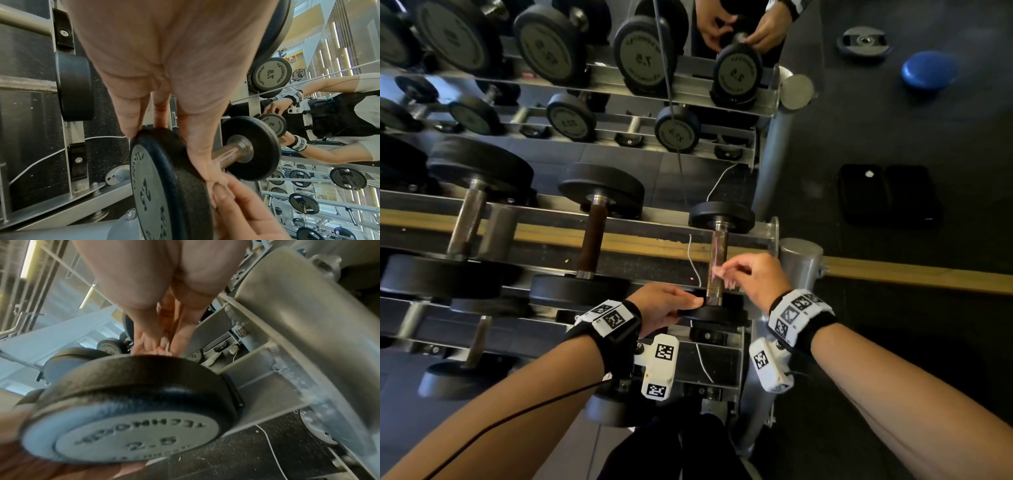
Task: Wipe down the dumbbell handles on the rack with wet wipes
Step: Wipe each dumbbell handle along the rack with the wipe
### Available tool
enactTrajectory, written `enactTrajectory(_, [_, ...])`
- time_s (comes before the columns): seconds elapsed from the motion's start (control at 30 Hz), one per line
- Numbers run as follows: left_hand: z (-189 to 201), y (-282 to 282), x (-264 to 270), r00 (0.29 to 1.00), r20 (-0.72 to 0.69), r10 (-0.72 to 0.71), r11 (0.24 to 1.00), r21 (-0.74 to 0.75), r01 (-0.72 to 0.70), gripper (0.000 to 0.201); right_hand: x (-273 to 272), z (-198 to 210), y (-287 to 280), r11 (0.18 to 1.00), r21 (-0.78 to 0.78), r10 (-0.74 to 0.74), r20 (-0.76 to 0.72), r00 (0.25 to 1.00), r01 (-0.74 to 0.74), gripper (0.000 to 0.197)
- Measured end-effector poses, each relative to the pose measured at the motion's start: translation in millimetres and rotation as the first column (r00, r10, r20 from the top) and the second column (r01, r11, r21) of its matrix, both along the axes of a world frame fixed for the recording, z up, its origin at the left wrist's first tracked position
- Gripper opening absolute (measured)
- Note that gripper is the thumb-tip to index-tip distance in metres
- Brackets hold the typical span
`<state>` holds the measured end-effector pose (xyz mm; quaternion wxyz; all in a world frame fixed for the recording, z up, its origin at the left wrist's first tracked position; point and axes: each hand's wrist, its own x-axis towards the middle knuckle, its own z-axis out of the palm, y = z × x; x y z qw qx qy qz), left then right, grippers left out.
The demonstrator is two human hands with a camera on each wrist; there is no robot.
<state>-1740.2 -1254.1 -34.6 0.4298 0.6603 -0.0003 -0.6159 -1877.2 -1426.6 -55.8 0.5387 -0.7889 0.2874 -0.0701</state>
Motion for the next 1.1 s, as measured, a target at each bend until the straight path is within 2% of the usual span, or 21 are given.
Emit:
enactTrajectory(0.07, [-0.2, -0.2, -0.2, 1.000, -0.003, 0.007, 1.000, -0.005, -0.007, 0.010, -7.6, 2.8, 1.9, 0.989, 0.069, 0.130, -0.050, 0.990, -0.127, 0.012])
enactTrajectory(0.13, [-0.1, 0.3, 0.0, 1.000, -0.002, 0.002, 1.000, -0.002, -0.002, 0.010, -5.4, 9.4, -3.3, 0.986, 0.069, 0.159, -0.088, 0.983, -0.153, 0.006])
enactTrajectory(0.2, [-1.1, 0.8, 0.6, 1.000, 0.007, -0.010, 1.000, 0.000, 0.010, 0.010, 4.9, 15.6, -15.1, 0.998, -0.056, 0.033, -0.052, 0.998, -0.036, 0.010])
enactTrajectory(0.27, [-3.0, 1.3, 1.4, 1.000, 0.010, -0.012, 1.000, -0.001, 0.012, 0.012, 18.2, 20.7, -26.2, 0.973, -0.205, -0.097, 0.039, 0.995, 0.103, 0.014])
enactTrajectory(0.33, [-5.6, 2.4, 1.6, 1.000, 0.015, -0.008, 1.000, -0.005, 0.008, 0.017, 28.5, 20.5, -27.7, 0.947, -0.289, -0.125, 0.059, 0.990, 0.137, 0.013])
enactTrajectory(0.4, [-8.3, 3.2, 1.4, 1.000, 0.018, -0.005, 1.000, -0.010, 0.005, 0.020, 30.7, 14.2, -21.3, 0.950, -0.296, -0.098, 0.011, 0.995, 0.097, 0.011])
enactTrajectory(0.53, [-12.7, 4.1, 2.0, 1.000, 0.006, 0.017, 1.000, -0.017, -0.016, 0.025, 11.7, 7.1, -3.6, 0.977, -0.212, 0.013, 0.001, 1.000, -0.013, 0.008])
enactTrajectory(0.6, [-12.7, 3.9, 1.9, 1.000, 0.003, 0.020, 1.000, -0.017, -0.020, 0.022, 0.1, 7.1, 0.7, 0.981, -0.139, 0.128, -0.065, 0.990, -0.136, 0.006])
enactTrajectory(0.7, [-12.7, 2.9, 1.0, 1.000, 0.001, 0.025, 0.999, -0.023, -0.025, 0.017, -4.7, 14.9, -1.7, 0.943, -0.016, 0.325, -0.183, 0.928, -0.334, 0.006])
enactTrajectory(0.77, [-12.6, 3.1, 0.6, 1.000, 0.002, 0.028, 0.999, -0.024, -0.028, 0.014, 0.7, 19.8, -10.1, 0.960, -0.043, 0.267, -0.163, 0.950, -0.277, 0.006])
enactTrajectory(0.83, [-13.5, 3.4, 0.7, 1.000, 0.006, 0.024, 1.000, -0.019, -0.024, 0.012, 9.0, 20.4, -22.4, 0.989, -0.142, 0.040, -0.053, 0.998, -0.047, 0.009])
enactTrajectory(0.9, [-14.4, 4.2, 1.3, 1.000, 0.006, 0.025, 0.999, -0.021, -0.025, 0.014, 16.6, 18.0, -29.4, 0.965, -0.225, -0.123, 0.053, 0.991, 0.132, 0.010])
enactTrajectory(0.93, [-14.9, 4.3, 1.4, 1.000, 0.005, 0.025, 0.999, -0.021, -0.025, 0.013, 18.8, 14.8, -28.7, 0.966, -0.216, -0.134, 0.066, 0.989, 0.145, 0.009])
enactTrajectory(1.0, [-16.4, 4.8, 1.2, 1.000, 0.004, 0.025, 0.999, -0.021, -0.025, 0.014, 16.5, 4.6, -17.6, 0.990, -0.103, -0.094, 0.052, 0.994, 0.099, 0.005])
enactTrajectory(1.1, [-18.2, 5.8, 2.0, 1.000, 0.013, 0.018, 1.000, -0.019, -0.017, 0.020, -2.0, -11.1, 1.7, 0.999, 0.017, -0.039, 0.034, 0.999, 0.039, 0.010])
